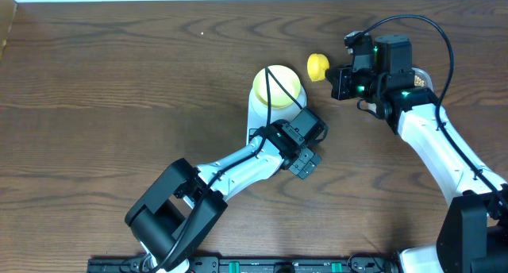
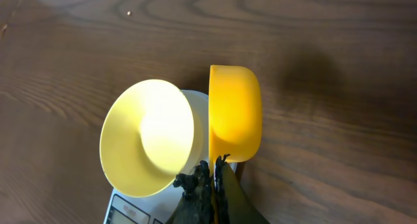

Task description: Scoop item into bowl and weigh 50g on scale

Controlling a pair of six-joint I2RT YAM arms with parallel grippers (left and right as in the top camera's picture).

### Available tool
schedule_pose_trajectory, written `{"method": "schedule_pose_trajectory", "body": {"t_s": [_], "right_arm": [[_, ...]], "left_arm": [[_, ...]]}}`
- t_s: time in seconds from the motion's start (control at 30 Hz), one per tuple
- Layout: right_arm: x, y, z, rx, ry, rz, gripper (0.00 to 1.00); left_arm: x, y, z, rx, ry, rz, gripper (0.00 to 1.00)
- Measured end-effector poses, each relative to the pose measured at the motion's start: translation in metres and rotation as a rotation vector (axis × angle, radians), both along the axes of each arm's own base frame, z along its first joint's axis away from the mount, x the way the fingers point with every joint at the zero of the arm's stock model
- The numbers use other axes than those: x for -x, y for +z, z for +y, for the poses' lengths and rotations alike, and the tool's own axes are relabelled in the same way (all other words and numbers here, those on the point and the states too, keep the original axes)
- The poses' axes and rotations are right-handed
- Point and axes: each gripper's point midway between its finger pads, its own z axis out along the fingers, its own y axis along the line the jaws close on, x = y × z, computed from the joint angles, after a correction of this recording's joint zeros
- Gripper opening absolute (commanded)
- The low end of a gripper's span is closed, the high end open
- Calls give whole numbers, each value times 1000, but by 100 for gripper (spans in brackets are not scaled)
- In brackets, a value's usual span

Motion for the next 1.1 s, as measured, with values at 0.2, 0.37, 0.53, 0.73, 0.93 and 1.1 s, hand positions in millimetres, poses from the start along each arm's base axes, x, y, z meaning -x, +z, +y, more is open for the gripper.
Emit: {"method": "schedule_pose_trajectory", "body": {"t_s": [0.2, 0.37, 0.53, 0.73, 0.93, 1.1], "right_arm": [[0, 0, 0, 0, 0, 0, 1], [0, 0, 0, 0, 0, 0, 1], [0, 0, 0, 0, 0, 0, 1], [0, 0, 0, 0, 0, 0, 1], [0, 0, 0, 0, 0, 0, 1], [0, 0, 0, 0, 0, 0, 1]], "left_arm": [[-1, 1, -1, 3, -8, -7, 98], [-1, 1, -1, 3, -11, -7, 98], [-1, 1, -1, 3, -11, -7, 98], [-1, 1, -2, 4, -12, -6, 98], [-1, 1, -3, 8, -13, -7, 98], [-1, 1, -3, 8, -13, -7, 98]]}}
